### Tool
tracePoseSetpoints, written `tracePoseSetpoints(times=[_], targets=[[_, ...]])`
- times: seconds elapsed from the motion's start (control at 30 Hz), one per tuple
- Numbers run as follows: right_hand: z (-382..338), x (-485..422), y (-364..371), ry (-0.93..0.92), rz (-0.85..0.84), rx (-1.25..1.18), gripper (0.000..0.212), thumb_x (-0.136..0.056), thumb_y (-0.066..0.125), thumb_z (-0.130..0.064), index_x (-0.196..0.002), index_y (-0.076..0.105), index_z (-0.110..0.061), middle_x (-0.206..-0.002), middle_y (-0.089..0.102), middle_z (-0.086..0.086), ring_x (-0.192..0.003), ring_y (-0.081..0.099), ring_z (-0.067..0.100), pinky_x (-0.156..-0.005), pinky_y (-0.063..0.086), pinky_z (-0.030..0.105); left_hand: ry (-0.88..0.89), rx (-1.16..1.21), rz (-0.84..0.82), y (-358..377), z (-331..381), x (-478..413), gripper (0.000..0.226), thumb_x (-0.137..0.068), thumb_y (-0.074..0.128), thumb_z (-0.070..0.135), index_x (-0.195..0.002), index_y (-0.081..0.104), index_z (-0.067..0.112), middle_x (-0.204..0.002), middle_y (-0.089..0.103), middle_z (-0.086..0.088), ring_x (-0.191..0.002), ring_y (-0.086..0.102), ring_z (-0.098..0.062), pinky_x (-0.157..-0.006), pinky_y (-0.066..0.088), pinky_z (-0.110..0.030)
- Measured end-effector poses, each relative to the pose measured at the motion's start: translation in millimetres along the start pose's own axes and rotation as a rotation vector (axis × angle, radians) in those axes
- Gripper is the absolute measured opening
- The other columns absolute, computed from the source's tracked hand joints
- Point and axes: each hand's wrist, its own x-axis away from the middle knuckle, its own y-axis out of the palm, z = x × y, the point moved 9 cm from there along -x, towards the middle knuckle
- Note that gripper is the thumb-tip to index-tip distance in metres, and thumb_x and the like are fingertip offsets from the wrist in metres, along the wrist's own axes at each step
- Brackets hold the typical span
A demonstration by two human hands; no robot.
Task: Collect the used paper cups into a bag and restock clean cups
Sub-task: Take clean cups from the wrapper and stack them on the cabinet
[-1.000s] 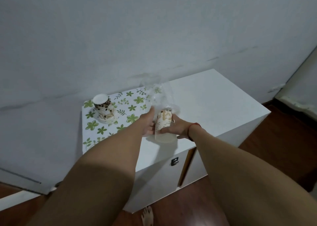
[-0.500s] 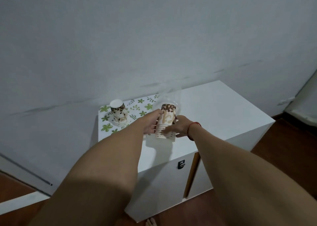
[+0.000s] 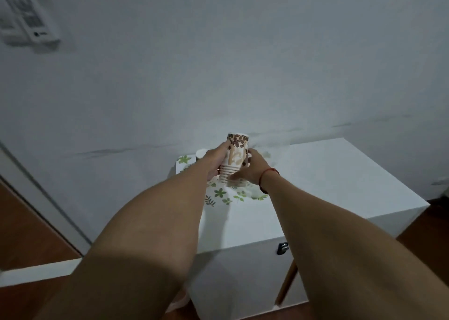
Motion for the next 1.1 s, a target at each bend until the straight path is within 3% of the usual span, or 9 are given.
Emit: tracePoseSetpoints(times=[0.1, 0.2, 0.4, 0.5, 0.57, 0.67, 0.83, 1.0, 1.1], targets=[[-19.5, -6.7, 9.5, -0.026, 0.019, -0.030, 0.077, -0.064, 0.083, 0.000, -0.130, 0.045, -0.009, -0.117, 0.058, 0.005, -0.111, 0.054, 0.022, -0.100, 0.047, 0.037, 0.051, 0.014, 0.033, -21.5, 17.0, 3.7, 0.040, -0.093, 0.047, 0.049, -0.087, 0.069, 0.017, -0.093, 0.073, -0.003, -0.081, 0.068, -0.016, -0.073, 0.054, -0.026], [-37.1, -17.6, 13.7, -0.051, 0.055, -0.058, 0.079, -0.065, 0.083, -0.001, -0.132, 0.042, -0.011, -0.115, 0.056, 0.002, -0.111, 0.054, 0.021, -0.092, 0.045, 0.030, 0.080, -0.003, 0.043, -38.6, 32.1, 2.6, 0.055, -0.086, 0.047, 0.062, -0.099, 0.074, 0.017, -0.105, 0.075, -0.004, -0.095, 0.071, -0.021, -0.093, 0.053, -0.036], [-71.1, -54.4, 34.8, -0.152, 0.114, -0.046, 0.076, -0.064, 0.083, -0.004, -0.128, 0.044, -0.013, -0.105, 0.052, -0.004, -0.098, 0.053, 0.016, -0.089, 0.047, 0.030, 0.085, 0.069, 0.043, -72.7, 55.1, -15.1, 0.053, -0.091, 0.038, 0.066, -0.097, 0.064, 0.020, -0.092, 0.066, 0.000, -0.083, 0.063, -0.015, -0.072, 0.049, -0.027], [-77.0, -74.7, 50.6, -0.168, 0.126, -0.056, 0.075, -0.065, 0.084, -0.007, -0.127, 0.042, -0.014, -0.104, 0.054, -0.004, -0.098, 0.056, 0.018, -0.086, 0.048, 0.030, 0.105, 0.069, 0.078, -92.4, 56.2, -34.1, 0.050, -0.086, 0.042, 0.071, -0.088, 0.064, 0.025, -0.107, 0.067, -0.003, -0.099, 0.063, -0.020, -0.098, 0.048, -0.036], [-76.6, -85.0, 58.6, -0.168, 0.138, -0.060, 0.077, -0.065, 0.084, -0.008, -0.128, 0.040, -0.014, -0.103, 0.054, -0.003, -0.098, 0.057, 0.019, -0.083, 0.046, 0.028, 0.116, 0.063, 0.097, -101.7, 55.1, -45.4, 0.051, -0.081, 0.044, 0.075, -0.085, 0.064, 0.029, -0.116, 0.067, -0.003, -0.107, 0.062, -0.021, -0.105, 0.044, -0.040], [-73.5, -98.8, 66.1, -0.159, 0.157, -0.069, 0.079, -0.065, 0.084, -0.007, -0.130, 0.038, -0.013, -0.108, 0.056, 0.000, -0.102, 0.058, 0.021, -0.085, 0.047, 0.028, 0.107, 0.050, 0.088, -108.6, 52.2, -63.1, 0.051, -0.080, 0.044, 0.076, -0.086, 0.064, 0.029, -0.118, 0.066, -0.003, -0.105, 0.062, -0.020, -0.098, 0.046, -0.036], [-63.5, -110.9, 73.2, -0.115, 0.146, -0.065, 0.078, -0.069, 0.080, -0.003, -0.133, 0.037, -0.012, -0.106, 0.051, -0.003, -0.097, 0.052, 0.015, -0.088, 0.046, 0.029, 0.091, 0.100, 0.063, -108.9, 43.3, -79.8, 0.049, -0.085, 0.045, 0.069, -0.101, 0.061, 0.026, -0.093, 0.065, 0.004, -0.083, 0.061, -0.010, -0.071, 0.044, -0.026], [-37.1, -118.9, 89.1, -0.038, 0.098, -0.028, 0.071, -0.072, 0.077, -0.008, -0.131, 0.039, -0.015, -0.106, 0.054, -0.003, -0.101, 0.057, 0.019, -0.093, 0.050, 0.034, 0.037, 0.109, 0.059, -110.3, 18.7, -92.2, 0.046, -0.078, 0.053, 0.067, -0.092, 0.065, 0.025, -0.107, 0.070, -0.003, -0.102, 0.065, -0.021, -0.103, 0.046, -0.039], [-17.5, -124.5, 98.1, 0.033, 0.076, -0.018, 0.061, -0.077, 0.072, -0.009, -0.129, 0.042, -0.015, -0.114, 0.059, 0.003, -0.106, 0.057, 0.022, -0.098, 0.049, 0.038, 0.000, 0.130, 0.063, -109.9, 7.4, -96.8, 0.042, -0.091, 0.048, 0.052, -0.109, 0.061, 0.015, -0.109, 0.066, -0.005, -0.105, 0.061, -0.022, -0.103, 0.045, -0.036]])
